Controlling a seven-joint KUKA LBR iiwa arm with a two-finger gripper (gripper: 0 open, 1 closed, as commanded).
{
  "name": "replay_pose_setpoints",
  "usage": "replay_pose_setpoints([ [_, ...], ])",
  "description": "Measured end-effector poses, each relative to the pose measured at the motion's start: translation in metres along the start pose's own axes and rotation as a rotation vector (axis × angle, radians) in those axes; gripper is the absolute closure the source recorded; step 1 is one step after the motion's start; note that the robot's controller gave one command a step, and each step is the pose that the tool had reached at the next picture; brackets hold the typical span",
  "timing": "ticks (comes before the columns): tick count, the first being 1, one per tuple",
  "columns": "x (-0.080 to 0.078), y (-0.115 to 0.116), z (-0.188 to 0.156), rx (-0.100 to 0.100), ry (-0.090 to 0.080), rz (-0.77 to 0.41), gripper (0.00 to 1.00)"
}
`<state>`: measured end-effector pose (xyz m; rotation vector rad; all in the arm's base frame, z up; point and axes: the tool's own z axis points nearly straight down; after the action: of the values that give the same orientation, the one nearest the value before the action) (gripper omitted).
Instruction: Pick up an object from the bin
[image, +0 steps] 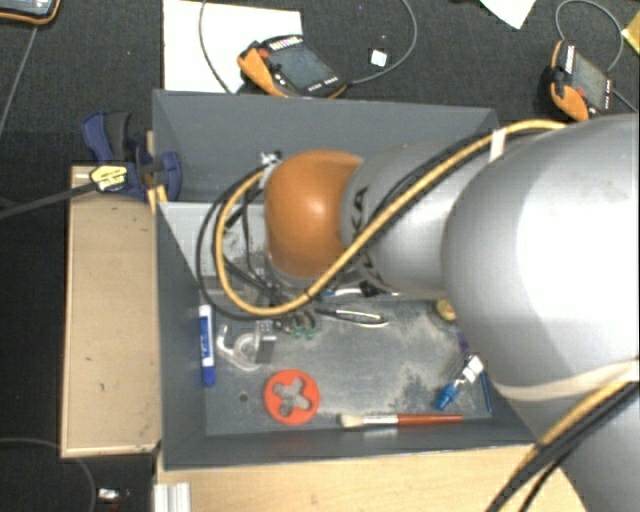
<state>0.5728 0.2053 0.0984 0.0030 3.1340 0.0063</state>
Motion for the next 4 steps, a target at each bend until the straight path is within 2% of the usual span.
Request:
replay_pose_setpoints([
  [1, -0.005, -0.103, 0.021, 0.002, -0.002, 0.065, 0.0],
  [2, 0.014, 0.001, 0.025, -0.001, -0.003, 0.095, 0.0],
  [3, 0.014, -0.039, 0.024, 0.0, -0.006, 0.117, 0.0],
  [4, 0.031, 0.043, 0.025, 0.008, -0.002, 0.15, 1.0],
])
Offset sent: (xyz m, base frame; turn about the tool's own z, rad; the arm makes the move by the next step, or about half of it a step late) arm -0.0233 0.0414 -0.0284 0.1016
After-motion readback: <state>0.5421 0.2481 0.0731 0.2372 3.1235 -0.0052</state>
